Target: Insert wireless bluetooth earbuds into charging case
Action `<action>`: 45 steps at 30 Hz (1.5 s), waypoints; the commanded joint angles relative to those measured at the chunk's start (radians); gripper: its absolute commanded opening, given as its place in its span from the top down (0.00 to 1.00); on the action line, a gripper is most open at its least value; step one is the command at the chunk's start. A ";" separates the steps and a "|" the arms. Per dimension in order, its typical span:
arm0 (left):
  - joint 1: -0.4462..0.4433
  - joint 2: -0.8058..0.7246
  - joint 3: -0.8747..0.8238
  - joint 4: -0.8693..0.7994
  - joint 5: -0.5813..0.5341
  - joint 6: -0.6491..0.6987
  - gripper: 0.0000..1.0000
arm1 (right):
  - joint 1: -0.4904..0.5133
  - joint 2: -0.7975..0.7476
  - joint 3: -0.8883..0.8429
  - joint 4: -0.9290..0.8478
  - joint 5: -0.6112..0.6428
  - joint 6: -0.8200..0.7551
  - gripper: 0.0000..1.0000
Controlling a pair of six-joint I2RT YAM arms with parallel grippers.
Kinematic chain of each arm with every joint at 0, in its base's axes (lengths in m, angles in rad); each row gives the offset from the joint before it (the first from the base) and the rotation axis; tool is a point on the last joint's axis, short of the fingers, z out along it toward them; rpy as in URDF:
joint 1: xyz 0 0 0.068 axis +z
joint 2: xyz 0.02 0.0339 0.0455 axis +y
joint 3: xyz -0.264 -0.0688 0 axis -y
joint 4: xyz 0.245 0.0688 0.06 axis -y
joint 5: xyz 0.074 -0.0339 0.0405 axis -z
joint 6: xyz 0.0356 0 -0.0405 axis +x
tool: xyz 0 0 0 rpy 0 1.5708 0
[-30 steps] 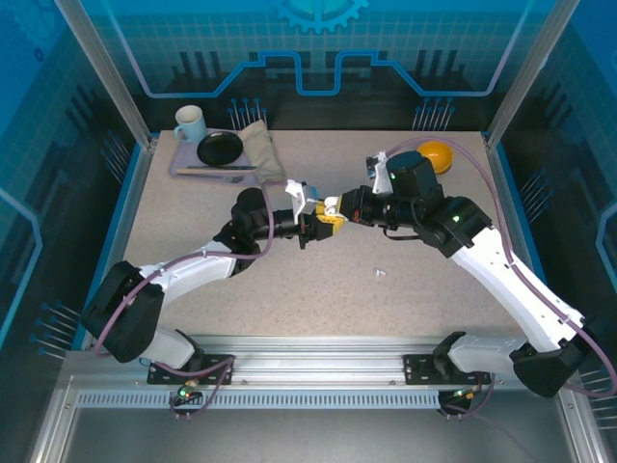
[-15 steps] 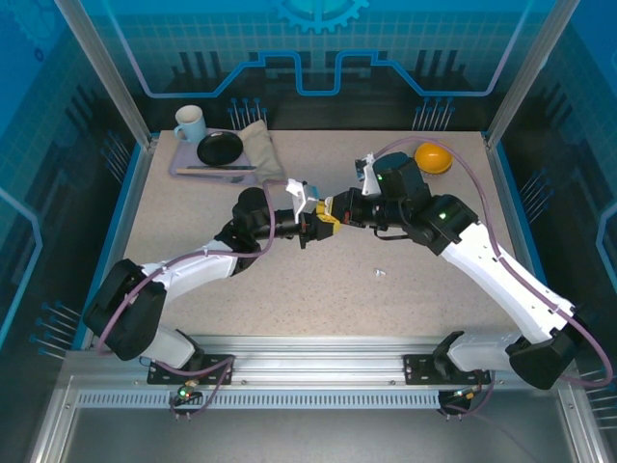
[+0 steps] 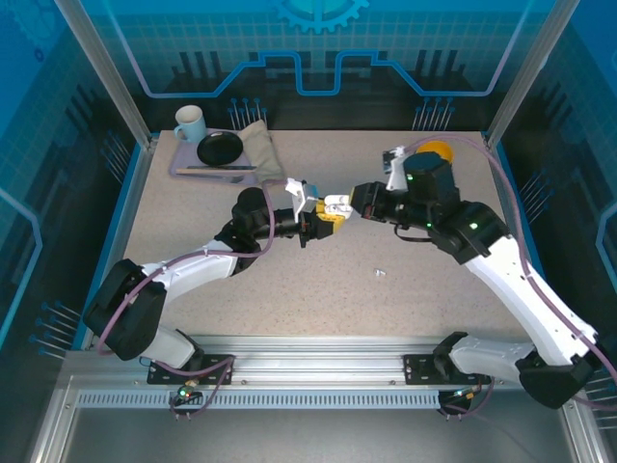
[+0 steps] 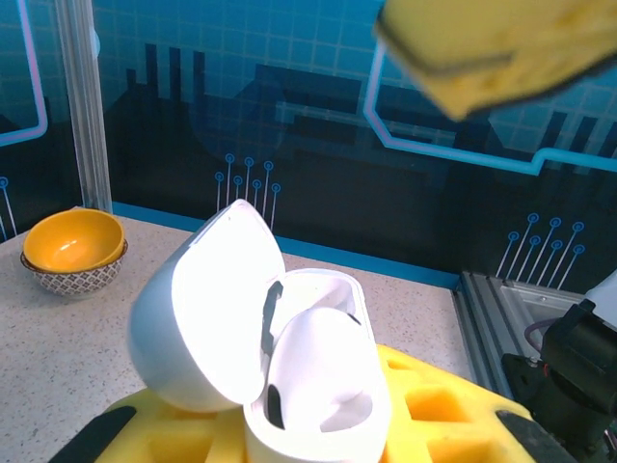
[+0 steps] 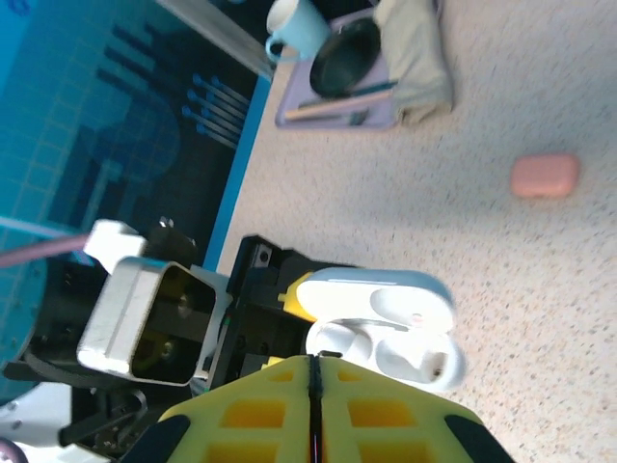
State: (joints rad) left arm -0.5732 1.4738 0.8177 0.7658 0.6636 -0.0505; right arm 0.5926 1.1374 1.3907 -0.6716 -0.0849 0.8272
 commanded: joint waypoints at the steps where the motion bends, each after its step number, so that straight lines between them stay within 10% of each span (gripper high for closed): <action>1: 0.008 -0.012 0.006 0.045 -0.024 0.010 1.00 | -0.064 -0.051 0.003 -0.102 0.038 -0.050 0.88; 4: 0.012 -0.025 0.000 0.045 -0.035 0.012 1.00 | -0.108 -0.081 -0.130 -0.140 0.083 -0.070 0.65; 15: 0.019 -0.106 -0.033 -0.009 -0.077 0.025 1.00 | -0.213 0.082 -0.576 0.111 0.088 -0.033 0.41; 28: 0.019 -0.139 -0.049 -0.020 -0.106 0.013 1.00 | -0.231 0.418 -0.548 0.239 0.076 -0.034 0.38; 45: 0.019 -0.138 -0.052 -0.014 -0.108 0.018 1.00 | -0.148 0.312 -0.655 0.229 0.043 0.011 0.40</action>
State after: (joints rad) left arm -0.5610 1.3476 0.7815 0.7303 0.5674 -0.0460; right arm 0.4160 1.4807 0.7494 -0.4282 -0.0227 0.8177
